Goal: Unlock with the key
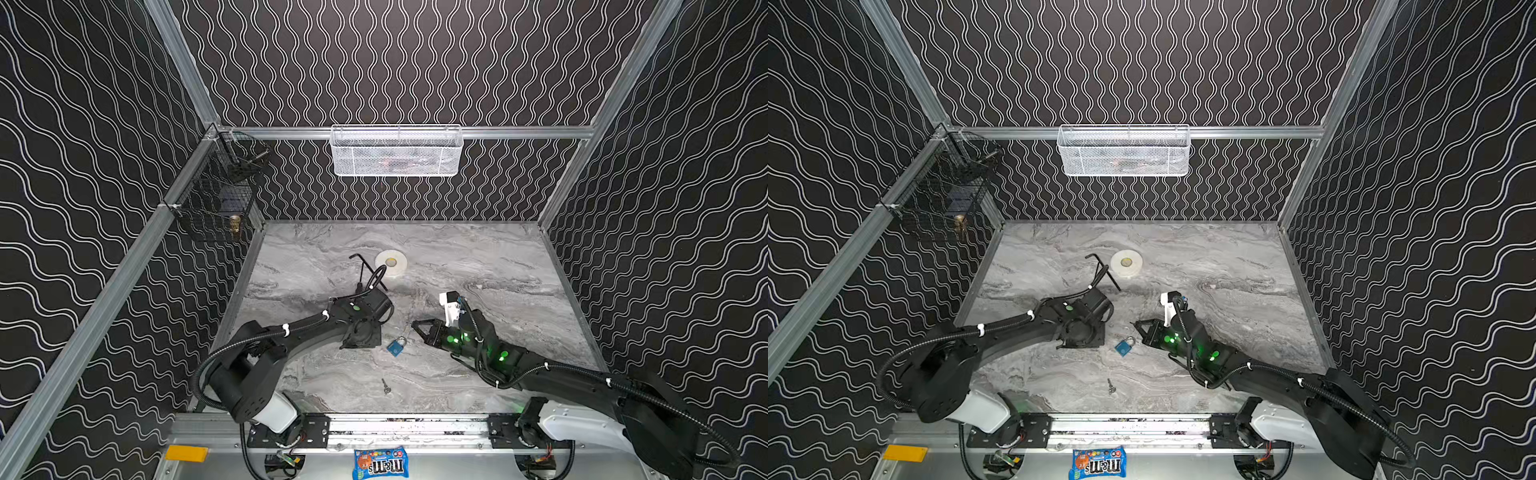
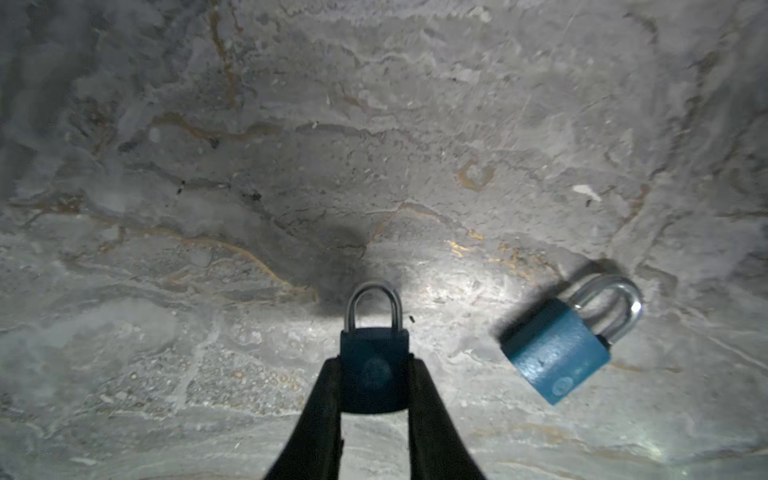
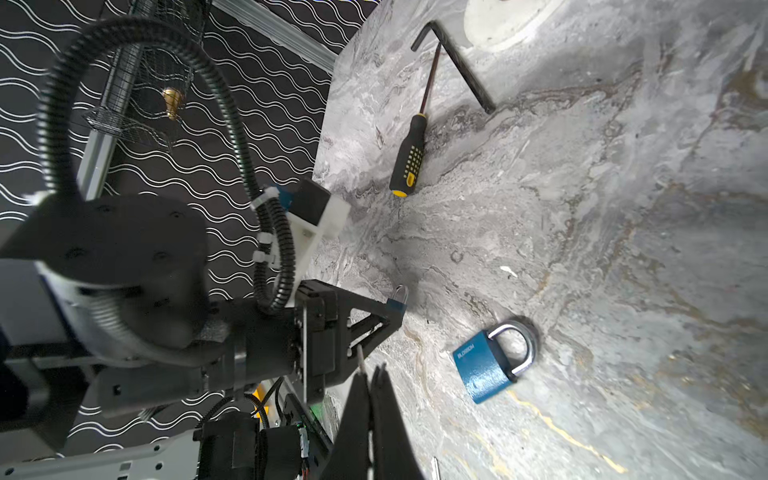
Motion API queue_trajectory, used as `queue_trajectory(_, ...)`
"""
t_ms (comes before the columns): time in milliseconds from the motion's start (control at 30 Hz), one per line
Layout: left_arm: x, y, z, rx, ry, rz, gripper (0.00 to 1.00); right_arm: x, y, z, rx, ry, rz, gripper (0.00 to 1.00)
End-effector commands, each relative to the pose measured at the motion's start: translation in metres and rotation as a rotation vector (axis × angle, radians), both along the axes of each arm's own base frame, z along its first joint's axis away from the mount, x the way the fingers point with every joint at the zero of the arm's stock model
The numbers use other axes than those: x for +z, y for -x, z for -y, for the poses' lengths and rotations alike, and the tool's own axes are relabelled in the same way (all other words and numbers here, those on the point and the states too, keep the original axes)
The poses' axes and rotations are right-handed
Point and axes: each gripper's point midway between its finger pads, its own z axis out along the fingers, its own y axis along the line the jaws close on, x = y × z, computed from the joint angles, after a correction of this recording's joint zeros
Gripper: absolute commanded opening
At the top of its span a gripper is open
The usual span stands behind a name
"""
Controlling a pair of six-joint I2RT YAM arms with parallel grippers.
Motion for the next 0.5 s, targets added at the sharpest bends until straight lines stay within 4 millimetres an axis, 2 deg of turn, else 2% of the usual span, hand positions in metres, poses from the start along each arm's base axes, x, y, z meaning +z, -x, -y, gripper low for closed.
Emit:
queue_trajectory(0,-0.004,0.005,-0.006,-0.035,-0.049,-0.022,0.00,0.005,-0.002,-0.001,-0.007,-0.024,0.008,0.00)
queue_trajectory(300,-0.018,0.016,-0.010,-0.030,-0.060,-0.075,0.25,0.007,-0.003,-0.001,-0.009,-0.017,0.014,0.00)
queue_trajectory(467,-0.022,0.020,-0.012,-0.043,-0.104,-0.088,0.33,0.008,-0.004,-0.001,-0.010,-0.021,0.014,0.00)
